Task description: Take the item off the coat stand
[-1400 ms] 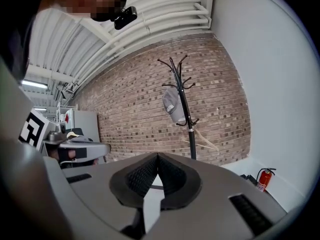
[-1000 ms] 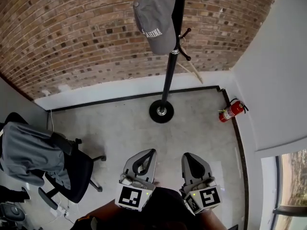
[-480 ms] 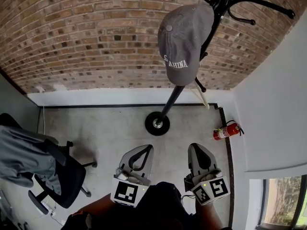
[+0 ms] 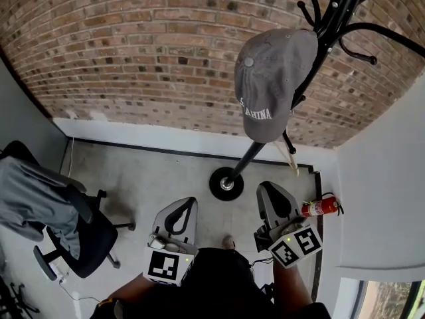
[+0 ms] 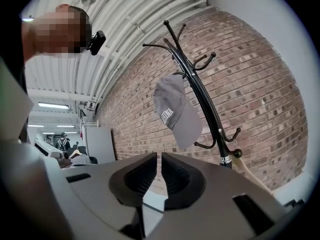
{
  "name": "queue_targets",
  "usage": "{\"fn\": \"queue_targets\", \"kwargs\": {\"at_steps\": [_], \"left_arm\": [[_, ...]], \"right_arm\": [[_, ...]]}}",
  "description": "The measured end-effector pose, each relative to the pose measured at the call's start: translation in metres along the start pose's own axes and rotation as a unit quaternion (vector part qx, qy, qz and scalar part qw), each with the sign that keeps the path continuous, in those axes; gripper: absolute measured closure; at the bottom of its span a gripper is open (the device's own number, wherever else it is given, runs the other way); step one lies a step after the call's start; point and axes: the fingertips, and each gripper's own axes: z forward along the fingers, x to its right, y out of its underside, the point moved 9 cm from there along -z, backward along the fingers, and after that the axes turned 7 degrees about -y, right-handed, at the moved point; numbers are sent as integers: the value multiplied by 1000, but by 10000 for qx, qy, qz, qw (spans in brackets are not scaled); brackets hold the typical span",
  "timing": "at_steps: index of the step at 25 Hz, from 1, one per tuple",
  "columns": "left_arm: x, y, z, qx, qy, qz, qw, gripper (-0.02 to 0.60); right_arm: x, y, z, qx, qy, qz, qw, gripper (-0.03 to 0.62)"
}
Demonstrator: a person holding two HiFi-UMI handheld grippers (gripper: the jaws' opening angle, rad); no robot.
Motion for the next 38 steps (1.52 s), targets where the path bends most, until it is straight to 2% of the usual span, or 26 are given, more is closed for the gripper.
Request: {"fn": "queue_targets", "kwargs": {"at_steps": [9,12,17,24,30,36,38], "left_arm": [[30,-4,32,-429,-943,-163,9945,557],[45,-1,41,-499,-1095,-160,9926,557],[66,3,57,-606,-1255,-107,9902,557],[70,-1,60,-632,-1617,-42,9848,557],[66,-3,59,-628,-1818,43,9813,557],[63,-4,57,-598,-1850,121,9808,557],[62,-4,56,-577,-1834,125,9813,557]], "right_arm": [[92,-12,23,79,-640,459,9969,574],[115,-11,30,82,-868,571,9946,494],[139,-18,48,190,-1284,617,9896,476],[149,-37,76,397,-1885,678,9789,467],[143,-45,86,582,-2623,717,9606,468],[127,-49,88,541,-2920,537,9534,471],[121,-51,86,547,-2973,518,9518,506]]}}
